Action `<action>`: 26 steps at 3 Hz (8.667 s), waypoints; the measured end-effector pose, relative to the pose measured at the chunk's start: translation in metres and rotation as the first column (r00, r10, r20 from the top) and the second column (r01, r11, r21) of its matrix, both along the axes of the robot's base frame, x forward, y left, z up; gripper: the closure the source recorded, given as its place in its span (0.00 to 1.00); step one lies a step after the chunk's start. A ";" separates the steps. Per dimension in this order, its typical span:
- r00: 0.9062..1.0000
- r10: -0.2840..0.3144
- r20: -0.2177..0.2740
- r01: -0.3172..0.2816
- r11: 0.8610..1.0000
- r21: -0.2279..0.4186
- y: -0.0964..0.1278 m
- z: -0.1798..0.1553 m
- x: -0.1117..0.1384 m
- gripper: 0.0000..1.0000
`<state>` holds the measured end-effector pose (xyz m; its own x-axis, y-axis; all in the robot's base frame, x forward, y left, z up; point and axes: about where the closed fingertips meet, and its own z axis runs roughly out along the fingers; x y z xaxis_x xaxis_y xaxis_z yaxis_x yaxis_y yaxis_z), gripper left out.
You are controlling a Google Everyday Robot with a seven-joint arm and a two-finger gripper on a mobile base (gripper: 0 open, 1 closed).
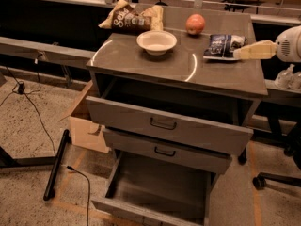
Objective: Place blue chip bag into bottom drawer
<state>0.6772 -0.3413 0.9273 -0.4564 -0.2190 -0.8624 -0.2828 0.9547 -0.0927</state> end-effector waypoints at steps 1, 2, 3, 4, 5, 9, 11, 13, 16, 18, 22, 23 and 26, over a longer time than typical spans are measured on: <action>0.997 0.061 0.049 -0.063 0.997 0.034 0.020 -0.003 0.017 0.00; 0.984 0.131 0.121 -0.137 0.989 0.047 0.039 -0.007 0.032 0.00; 0.973 0.164 0.165 -0.170 0.985 0.023 0.052 -0.018 0.053 0.00; 0.964 0.173 0.202 -0.178 0.984 0.011 0.063 -0.025 0.079 0.00; 0.962 0.166 0.217 -0.171 0.985 0.005 0.069 -0.032 0.103 0.00; 0.967 0.178 0.183 -0.180 0.984 -0.005 0.079 -0.048 0.119 0.88; 0.937 0.300 0.181 -0.301 0.953 -0.022 0.077 0.007 0.028 1.00; 0.887 0.451 0.101 -0.451 0.892 -0.022 0.067 -0.013 -0.071 1.00; 0.715 0.698 0.031 -0.697 0.708 0.111 0.136 -0.011 -0.213 1.00; 0.583 0.810 -0.056 -0.803 0.586 0.109 0.197 -0.096 -0.293 1.00; 0.606 0.784 -0.138 -0.793 0.609 -0.024 0.248 -0.238 -0.256 1.00; 0.619 0.781 -0.084 -0.785 0.616 -0.059 0.264 -0.295 -0.216 1.00; 0.661 0.746 -0.074 -0.750 0.659 -0.053 0.309 -0.454 -0.176 1.00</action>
Offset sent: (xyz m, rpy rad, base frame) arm 0.0462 0.0597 -0.0070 0.0633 -0.2114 0.2262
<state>0.5016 -0.0324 0.4730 -0.1460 -0.5632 -0.8133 -0.9040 0.4099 -0.1215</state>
